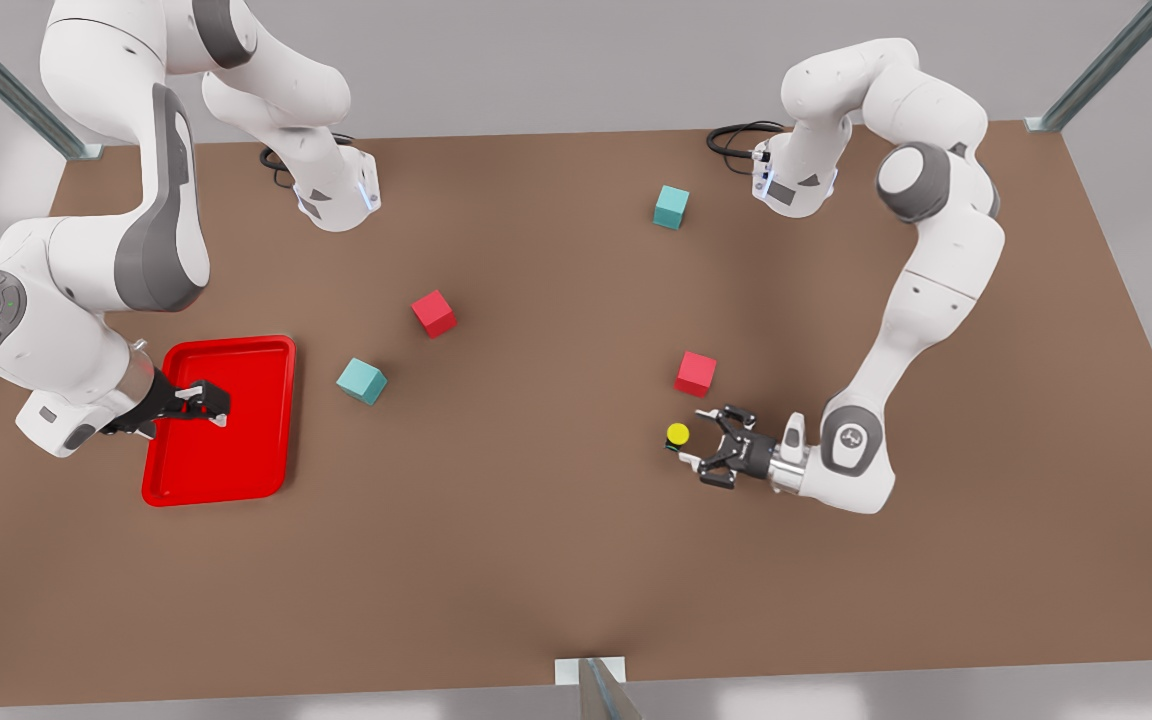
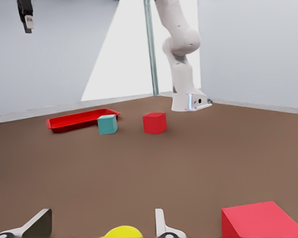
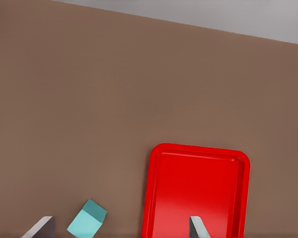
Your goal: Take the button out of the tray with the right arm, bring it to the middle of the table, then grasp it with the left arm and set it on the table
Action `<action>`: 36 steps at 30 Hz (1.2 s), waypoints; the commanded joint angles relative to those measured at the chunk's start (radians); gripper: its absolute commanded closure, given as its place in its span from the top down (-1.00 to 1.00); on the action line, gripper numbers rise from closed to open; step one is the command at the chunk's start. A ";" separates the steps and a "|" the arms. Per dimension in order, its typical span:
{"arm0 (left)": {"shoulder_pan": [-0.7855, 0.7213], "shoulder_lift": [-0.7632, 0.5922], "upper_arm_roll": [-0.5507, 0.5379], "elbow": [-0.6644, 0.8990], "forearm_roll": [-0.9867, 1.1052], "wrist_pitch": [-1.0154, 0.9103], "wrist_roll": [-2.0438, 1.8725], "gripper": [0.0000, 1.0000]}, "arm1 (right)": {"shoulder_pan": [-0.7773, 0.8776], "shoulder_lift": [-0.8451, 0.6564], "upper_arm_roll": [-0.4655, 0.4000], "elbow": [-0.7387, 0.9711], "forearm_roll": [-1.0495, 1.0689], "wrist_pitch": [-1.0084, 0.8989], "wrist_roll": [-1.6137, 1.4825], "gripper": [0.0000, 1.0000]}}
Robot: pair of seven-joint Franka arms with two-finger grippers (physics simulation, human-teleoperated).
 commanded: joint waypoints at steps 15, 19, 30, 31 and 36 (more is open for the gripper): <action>0.038 -0.702 -0.076 0.076 0.611 -0.348 -2.310 1.00 | 0.000 0.000 0.000 0.001 0.000 0.000 0.000 1.00; 0.038 -0.706 -0.094 0.077 0.875 -0.425 -2.464 1.00 | 0.000 0.000 0.000 -0.001 0.000 0.000 0.000 1.00; -0.270 -1.138 0.550 -0.316 0.623 -0.151 -2.239 1.00 | 0.002 0.000 0.000 -0.001 0.000 0.000 0.000 1.00; -0.273 -1.111 0.548 -0.283 0.623 -0.167 -2.239 1.00 | 0.002 0.000 0.000 0.001 0.000 0.000 0.000 1.00; -0.273 -1.058 0.548 -0.196 0.627 -0.232 -2.240 1.00 | 0.003 -0.006 0.000 0.005 0.002 -0.023 0.006 1.00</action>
